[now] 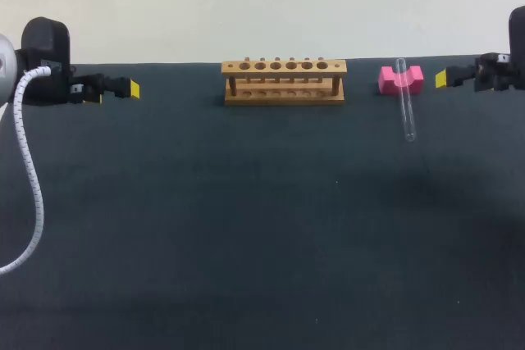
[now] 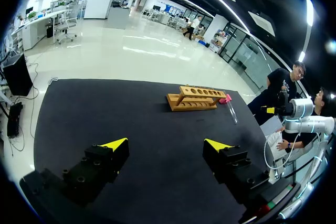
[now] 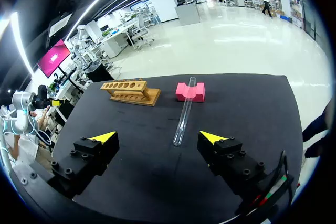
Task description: Grasp the test tube, adjust it, and insert it.
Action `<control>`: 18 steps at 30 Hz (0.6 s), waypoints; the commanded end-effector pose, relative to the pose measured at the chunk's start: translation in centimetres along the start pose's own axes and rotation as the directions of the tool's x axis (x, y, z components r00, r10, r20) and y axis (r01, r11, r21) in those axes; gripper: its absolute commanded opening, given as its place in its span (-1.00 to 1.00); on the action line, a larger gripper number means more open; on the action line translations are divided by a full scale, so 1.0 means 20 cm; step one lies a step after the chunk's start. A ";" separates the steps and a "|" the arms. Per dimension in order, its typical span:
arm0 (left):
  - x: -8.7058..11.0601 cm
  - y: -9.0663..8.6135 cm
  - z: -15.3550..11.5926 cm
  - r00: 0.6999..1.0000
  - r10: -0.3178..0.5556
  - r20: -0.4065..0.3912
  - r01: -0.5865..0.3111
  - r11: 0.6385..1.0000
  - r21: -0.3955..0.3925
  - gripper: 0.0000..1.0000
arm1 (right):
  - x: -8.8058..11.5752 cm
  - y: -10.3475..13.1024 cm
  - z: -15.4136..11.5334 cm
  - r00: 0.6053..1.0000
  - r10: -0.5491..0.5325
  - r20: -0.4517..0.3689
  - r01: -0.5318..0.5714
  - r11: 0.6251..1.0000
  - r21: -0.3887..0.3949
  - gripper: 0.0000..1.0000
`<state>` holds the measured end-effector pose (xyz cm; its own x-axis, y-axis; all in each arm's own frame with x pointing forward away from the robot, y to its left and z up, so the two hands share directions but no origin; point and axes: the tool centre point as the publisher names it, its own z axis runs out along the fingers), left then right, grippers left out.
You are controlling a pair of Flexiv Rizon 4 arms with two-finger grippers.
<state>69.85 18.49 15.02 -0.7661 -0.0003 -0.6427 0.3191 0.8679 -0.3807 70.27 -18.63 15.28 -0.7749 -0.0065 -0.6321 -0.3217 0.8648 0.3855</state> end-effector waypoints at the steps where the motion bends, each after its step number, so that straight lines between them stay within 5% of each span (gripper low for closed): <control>1: -0.01 0.00 0.00 1.000 -0.001 -0.005 0.001 1.000 -0.003 1.00 | 0.00 0.00 0.00 1.000 0.000 -0.001 0.000 1.000 0.003 1.00; 18: -0.01 0.00 0.00 1.000 0.022 0.002 -0.022 1.000 0.009 1.00 | 0.00 0.00 0.00 1.000 0.000 -0.001 0.000 1.000 0.003 1.00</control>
<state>69.84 18.41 15.09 -0.7599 0.0143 -0.6499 0.3316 0.8684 -0.3686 70.27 -18.63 15.28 -0.7749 -0.0065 -0.6321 -0.3217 0.8648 0.3855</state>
